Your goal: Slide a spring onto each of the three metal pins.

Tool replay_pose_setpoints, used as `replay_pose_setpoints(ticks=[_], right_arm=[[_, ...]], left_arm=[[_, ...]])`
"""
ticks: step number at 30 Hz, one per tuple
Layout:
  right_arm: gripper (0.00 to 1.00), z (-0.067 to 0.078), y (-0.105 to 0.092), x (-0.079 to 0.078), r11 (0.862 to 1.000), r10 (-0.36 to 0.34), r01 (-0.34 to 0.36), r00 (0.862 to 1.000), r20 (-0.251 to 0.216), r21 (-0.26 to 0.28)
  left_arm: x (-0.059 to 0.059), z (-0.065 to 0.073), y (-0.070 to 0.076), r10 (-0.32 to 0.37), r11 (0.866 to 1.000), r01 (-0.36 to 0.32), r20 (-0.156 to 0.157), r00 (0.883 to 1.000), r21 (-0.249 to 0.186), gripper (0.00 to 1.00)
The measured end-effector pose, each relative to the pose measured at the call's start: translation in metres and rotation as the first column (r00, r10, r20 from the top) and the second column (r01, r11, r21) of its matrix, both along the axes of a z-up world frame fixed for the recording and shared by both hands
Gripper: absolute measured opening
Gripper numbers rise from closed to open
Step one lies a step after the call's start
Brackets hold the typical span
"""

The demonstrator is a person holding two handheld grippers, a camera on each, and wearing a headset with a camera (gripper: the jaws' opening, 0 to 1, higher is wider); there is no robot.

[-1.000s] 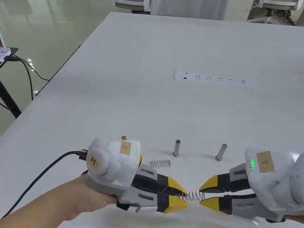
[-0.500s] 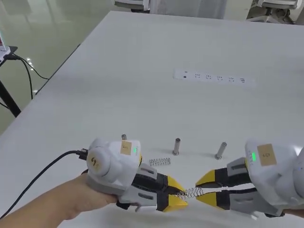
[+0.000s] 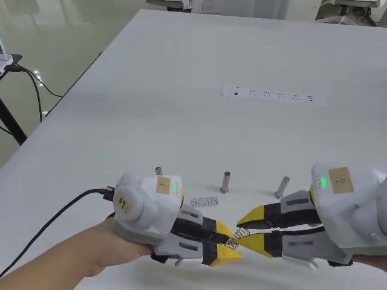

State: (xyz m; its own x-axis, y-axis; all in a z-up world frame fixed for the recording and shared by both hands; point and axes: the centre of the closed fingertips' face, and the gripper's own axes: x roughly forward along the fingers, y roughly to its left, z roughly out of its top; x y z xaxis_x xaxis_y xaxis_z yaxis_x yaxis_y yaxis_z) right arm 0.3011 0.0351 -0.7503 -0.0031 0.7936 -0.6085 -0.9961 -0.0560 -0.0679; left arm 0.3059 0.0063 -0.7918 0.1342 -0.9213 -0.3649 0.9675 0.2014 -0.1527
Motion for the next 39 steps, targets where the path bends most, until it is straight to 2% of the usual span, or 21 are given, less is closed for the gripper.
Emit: replay_pose_setpoints(ticks=[6, 13, 17, 26, 31, 34, 39], right_arm=[[0.08, 0.004, 0.006, 0.0, 0.999, 0.001, -0.002, 1.0, 0.027, 0.047], [0.08, 0.006, 0.009, 0.001, 0.997, 0.009, -0.014, 0.998, 0.064, 0.073], [0.07, 0.007, 0.01, 0.002, 0.996, 0.0, -0.005, 0.998, 0.057, 0.087], [0.07, 0.006, 0.013, 0.0, 0.997, 0.039, -0.046, 0.993, 0.112, 0.057], [0.07, 0.005, 0.012, 0.001, 0.997, 0.034, -0.04, 0.994, 0.104, 0.06], [0.07, 0.005, 0.012, 0.003, 0.997, 0.01, -0.017, 0.996, 0.084, 0.079], [0.07, 0.006, 0.012, 0.004, 0.996, -0.001, -0.006, 0.997, 0.078, 0.09]], left_arm=[[0.002, 0.002, 0.0, 0.018, 1.0, -0.018, 0.011, 1.0, -0.004, 0.02], [0.004, 0.003, -0.002, 0.031, 0.999, -0.031, 0.015, 0.999, -0.011, 0.02], [0.005, 0.004, 0.0, 0.04, 0.999, -0.04, 0.015, 0.999, -0.011, 0.02], [0.006, 0.004, 0.002, 0.055, 0.999, -0.055, 0.014, 0.998, 0.001, 0.03], [0.007, 0.003, 0.002, 0.068, 0.998, -0.068, 0.002, 0.998, 0.001, 0.03], [0.008, 0.003, 0.003, 0.084, 0.996, -0.084, -0.015, 0.996, -0.002, 0.04], [0.008, 0.004, 0.004, 0.093, 0.996, -0.093, -0.023, 0.995, -0.002, 0.04]])
